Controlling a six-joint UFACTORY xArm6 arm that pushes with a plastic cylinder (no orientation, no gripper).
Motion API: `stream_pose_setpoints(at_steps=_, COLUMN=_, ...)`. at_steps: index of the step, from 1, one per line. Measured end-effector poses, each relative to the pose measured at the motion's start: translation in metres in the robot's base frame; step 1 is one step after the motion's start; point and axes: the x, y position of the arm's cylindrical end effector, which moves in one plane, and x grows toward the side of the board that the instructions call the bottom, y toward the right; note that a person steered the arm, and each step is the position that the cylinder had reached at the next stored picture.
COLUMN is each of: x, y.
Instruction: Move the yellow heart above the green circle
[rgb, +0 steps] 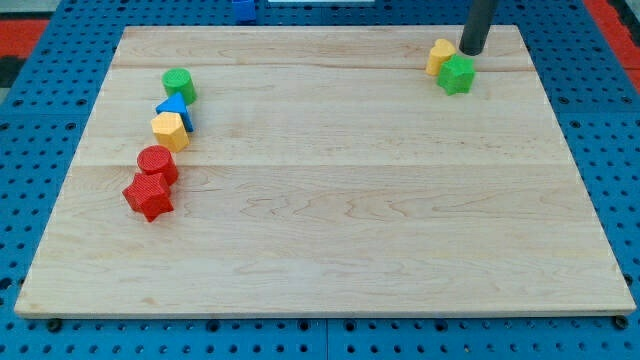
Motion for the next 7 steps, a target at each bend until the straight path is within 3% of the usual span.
stream_pose_setpoints(at_steps=2, x=0.019, y=-0.061)
stream_pose_setpoints(at_steps=4, x=0.063, y=-0.082)
stream_pose_setpoints(at_steps=6, x=0.037, y=-0.192)
stream_pose_setpoints(at_steps=7, x=0.005, y=-0.202)
